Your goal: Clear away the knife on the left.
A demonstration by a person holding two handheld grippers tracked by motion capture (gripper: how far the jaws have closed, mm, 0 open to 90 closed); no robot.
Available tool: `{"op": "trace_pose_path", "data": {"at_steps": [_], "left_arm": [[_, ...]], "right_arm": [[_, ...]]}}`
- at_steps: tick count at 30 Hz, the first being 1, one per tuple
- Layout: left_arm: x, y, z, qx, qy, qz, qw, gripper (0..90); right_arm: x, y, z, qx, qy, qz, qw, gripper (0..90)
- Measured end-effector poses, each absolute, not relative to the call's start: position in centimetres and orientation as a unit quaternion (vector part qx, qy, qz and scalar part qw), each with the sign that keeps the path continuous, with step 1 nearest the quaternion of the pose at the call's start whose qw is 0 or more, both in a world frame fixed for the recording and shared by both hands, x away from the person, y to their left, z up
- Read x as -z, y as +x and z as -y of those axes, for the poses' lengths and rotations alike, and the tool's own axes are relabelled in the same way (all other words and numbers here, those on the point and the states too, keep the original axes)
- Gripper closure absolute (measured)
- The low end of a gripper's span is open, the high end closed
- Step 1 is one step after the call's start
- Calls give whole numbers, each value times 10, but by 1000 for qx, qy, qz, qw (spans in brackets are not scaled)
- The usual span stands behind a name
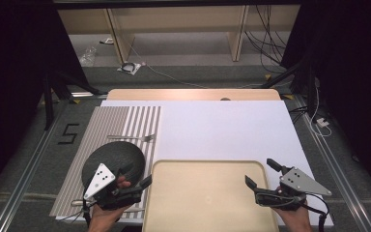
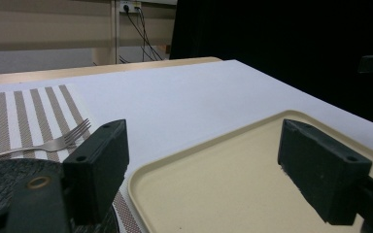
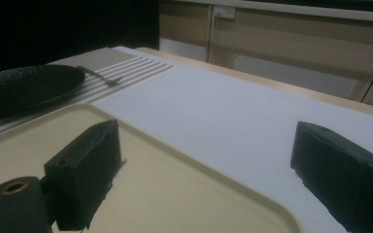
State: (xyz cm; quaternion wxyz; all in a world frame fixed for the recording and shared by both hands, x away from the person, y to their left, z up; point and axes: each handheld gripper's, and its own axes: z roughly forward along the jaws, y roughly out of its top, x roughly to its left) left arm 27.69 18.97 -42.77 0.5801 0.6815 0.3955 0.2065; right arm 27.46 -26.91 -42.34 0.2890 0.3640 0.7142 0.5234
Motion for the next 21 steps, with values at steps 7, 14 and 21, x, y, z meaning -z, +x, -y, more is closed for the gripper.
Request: {"op": "trace_pose_path", "data": {"at_steps": [7,14,21], "left_arm": [[422,278,-192,-194,694,-391,573,186],[414,276,-196,-199,715,-383,550,185],[411,275,-204,-198,734,-382,526,184]], "right_arm": [[423,275,271,-522,367,-713,290,120],[423,275,270,-523,365,-714,290,120],[422,275,269,-524,363,-713,290,123]]}}
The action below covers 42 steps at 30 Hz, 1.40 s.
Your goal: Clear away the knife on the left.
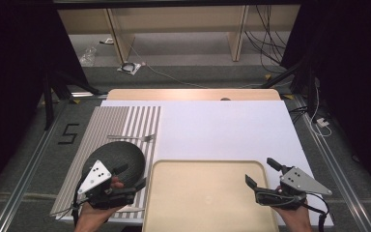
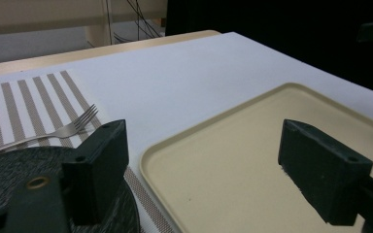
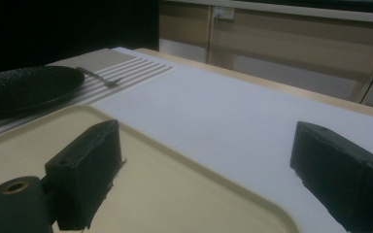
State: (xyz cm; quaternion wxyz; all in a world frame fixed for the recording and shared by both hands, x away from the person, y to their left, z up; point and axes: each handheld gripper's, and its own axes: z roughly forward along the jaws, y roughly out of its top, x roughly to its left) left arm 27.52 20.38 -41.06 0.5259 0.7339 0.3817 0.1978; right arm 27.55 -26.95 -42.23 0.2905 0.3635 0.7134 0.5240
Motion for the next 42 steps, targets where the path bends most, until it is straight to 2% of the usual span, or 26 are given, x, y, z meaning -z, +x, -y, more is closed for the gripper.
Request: {"op": "trace_pose_path", "data": {"at_steps": [20,27,42], "left_arm": [[414,275,-224,-181,793,-380,441,193],[414,275,-233,-173,824,-370,391,195],[421,274,-252,-157,856,-370,324,199]], "right_arm": [[422,275,268,-526,360,-714,290,125],[422,275,267,-525,359,-716,289,126],[423,276,267,-527,357,-715,288,131]]}}
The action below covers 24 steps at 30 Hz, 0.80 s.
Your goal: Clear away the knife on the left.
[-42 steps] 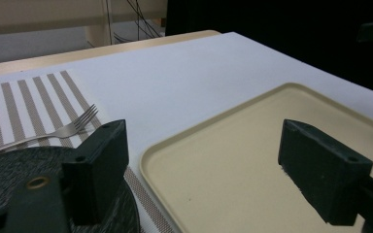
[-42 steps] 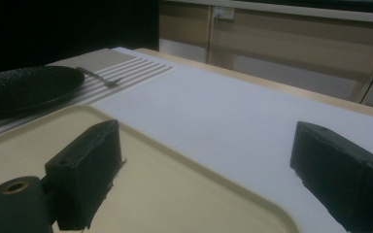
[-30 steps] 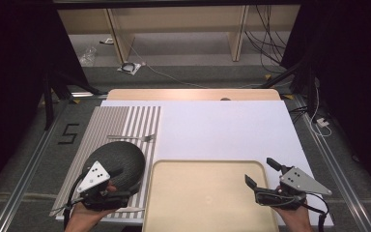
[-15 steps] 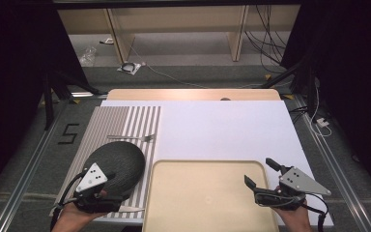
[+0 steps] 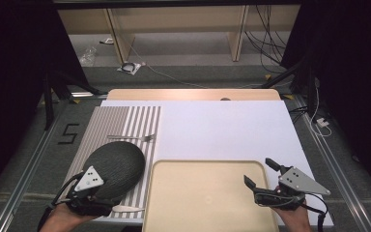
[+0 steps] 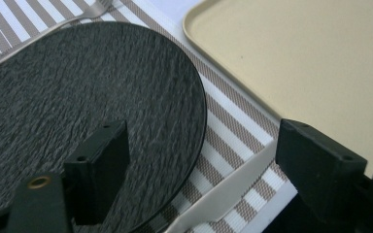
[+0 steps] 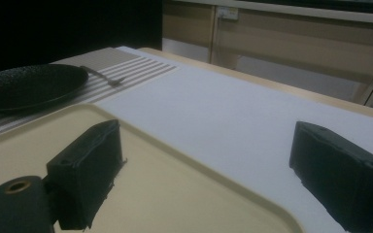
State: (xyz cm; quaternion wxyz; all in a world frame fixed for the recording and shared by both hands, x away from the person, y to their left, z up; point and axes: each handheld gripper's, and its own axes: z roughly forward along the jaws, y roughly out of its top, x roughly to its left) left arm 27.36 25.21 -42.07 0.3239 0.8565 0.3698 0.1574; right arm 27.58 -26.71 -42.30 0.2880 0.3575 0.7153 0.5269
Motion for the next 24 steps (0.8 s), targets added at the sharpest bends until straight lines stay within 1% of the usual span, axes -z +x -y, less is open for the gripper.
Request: {"op": "trace_pose_path", "data": {"at_steps": [8,14,24], "left_arm": [[424,274,-268,-149,868,-379,285,205],[428,273,-274,-143,874,-377,270,208],[434,272,-287,-133,882,-389,229,212]], "right_arm": [[424,277,267,-526,356,-716,289,132],[424,277,266,-524,356,-718,289,131],[424,277,266,-523,355,-719,288,132]]}}
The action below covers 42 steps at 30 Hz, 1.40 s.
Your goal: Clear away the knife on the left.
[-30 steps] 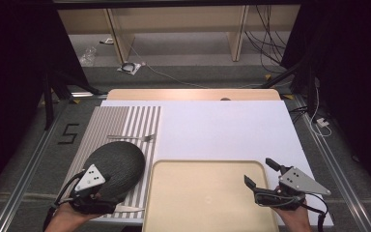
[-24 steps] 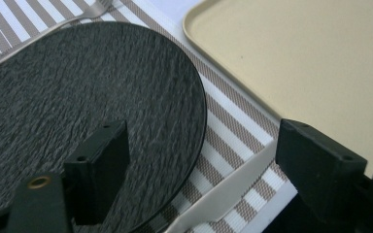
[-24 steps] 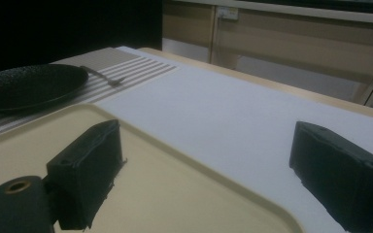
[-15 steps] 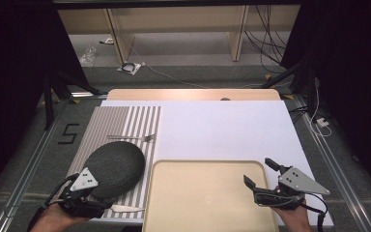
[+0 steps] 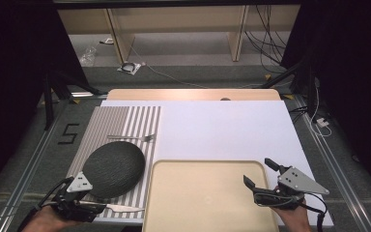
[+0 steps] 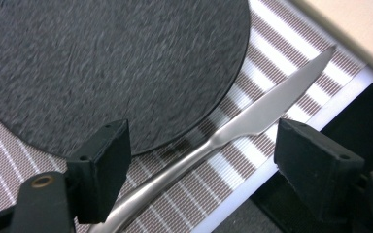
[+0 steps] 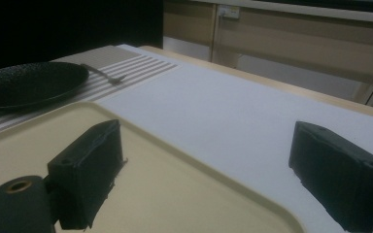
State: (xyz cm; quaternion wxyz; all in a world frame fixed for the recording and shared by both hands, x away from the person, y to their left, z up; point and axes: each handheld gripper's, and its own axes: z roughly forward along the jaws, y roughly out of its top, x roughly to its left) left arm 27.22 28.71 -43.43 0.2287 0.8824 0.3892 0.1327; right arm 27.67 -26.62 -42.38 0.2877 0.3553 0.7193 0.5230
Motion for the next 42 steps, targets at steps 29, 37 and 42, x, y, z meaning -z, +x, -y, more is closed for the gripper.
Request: {"op": "trace_pose_path", "data": {"at_steps": [29,37,42], "left_arm": [[464,296,-303,-80,894,-416,149,231],[467,304,-301,-64,899,-413,135,248],[469,304,-299,-60,901,-411,125,258]], "right_arm": [[424,277,265,-520,354,-723,287,134],[425,277,266,-520,355,-723,285,135],[425,278,265,-521,353,-722,286,136]]}}
